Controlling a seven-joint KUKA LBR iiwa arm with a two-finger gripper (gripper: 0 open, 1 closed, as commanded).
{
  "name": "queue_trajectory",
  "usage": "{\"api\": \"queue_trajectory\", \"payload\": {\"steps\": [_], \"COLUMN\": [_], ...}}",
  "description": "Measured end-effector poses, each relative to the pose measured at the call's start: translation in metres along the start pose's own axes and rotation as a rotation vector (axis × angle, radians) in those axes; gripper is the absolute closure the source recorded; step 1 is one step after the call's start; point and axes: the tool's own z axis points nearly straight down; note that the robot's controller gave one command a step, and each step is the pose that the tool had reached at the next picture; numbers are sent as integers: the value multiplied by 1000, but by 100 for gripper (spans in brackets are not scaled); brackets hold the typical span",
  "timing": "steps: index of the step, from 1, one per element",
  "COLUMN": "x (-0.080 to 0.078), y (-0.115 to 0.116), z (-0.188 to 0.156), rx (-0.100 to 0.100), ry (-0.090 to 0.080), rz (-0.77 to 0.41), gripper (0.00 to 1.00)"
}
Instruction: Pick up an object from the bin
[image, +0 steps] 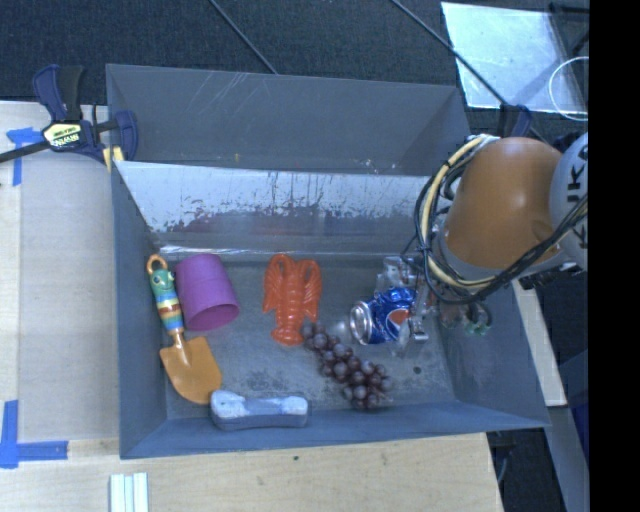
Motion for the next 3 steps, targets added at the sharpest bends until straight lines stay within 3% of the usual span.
{"api": "queue_trajectory", "payload": {"steps": [1,2,3], "x": [0,-25,-25], "y": [0,10,10], "z": [0,82,82], "rx": [0,0,0], "ry": [0,-11,-11], "rz": [0,4,4], "gripper": [0,100,100]}}
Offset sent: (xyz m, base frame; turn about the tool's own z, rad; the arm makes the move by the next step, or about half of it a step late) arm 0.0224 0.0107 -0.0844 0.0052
